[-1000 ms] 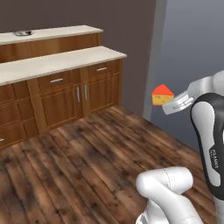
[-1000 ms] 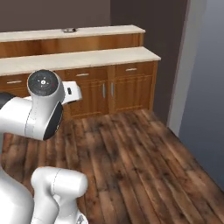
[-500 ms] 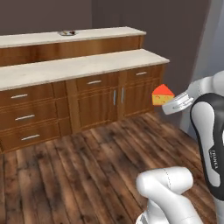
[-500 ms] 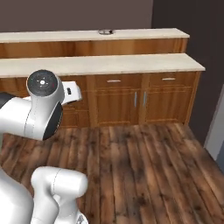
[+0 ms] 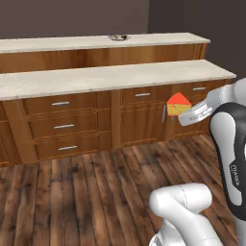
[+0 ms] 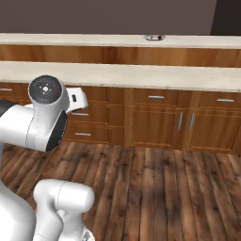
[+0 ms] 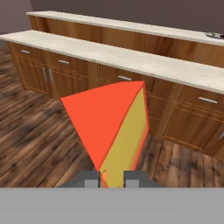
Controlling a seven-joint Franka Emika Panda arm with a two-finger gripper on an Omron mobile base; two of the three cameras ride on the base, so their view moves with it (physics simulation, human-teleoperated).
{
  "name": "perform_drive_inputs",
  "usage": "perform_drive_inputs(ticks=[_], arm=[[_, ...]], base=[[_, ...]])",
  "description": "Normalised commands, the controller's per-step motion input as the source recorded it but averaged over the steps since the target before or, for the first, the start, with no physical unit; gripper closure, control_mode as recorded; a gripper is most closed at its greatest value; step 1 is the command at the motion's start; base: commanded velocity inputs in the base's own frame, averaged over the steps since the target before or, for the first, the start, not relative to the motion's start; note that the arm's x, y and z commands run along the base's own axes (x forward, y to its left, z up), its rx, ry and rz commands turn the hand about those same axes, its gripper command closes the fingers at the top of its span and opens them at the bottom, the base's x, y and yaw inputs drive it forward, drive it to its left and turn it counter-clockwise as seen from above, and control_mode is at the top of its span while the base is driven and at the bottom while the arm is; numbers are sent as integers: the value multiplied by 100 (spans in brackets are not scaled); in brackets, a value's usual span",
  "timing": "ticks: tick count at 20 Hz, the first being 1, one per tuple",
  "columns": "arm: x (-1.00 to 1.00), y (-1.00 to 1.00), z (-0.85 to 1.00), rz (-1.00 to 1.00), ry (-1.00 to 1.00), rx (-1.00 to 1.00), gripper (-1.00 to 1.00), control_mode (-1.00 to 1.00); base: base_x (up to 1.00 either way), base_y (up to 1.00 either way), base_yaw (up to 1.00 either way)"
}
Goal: Take the cheese, chicken drumstick, and carrot from the fridge and place them on the plate on the dining counter to create an appetizer plate.
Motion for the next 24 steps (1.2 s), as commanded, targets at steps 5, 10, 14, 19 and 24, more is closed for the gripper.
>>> perform_drive_inputs(ticks=[5,10,14,19,24], arm=[[0,0,0,0,0,0,100,100],[0,0,0,0,0,0,100,100],[0,0,0,0,0,0,100,100],[0,0,0,0,0,0,100,100],[0,0,0,0,0,0,100,100]], base=[[61,0,37],[62,0,39],[65,0,42],[66,0,43],[69,0,44]])
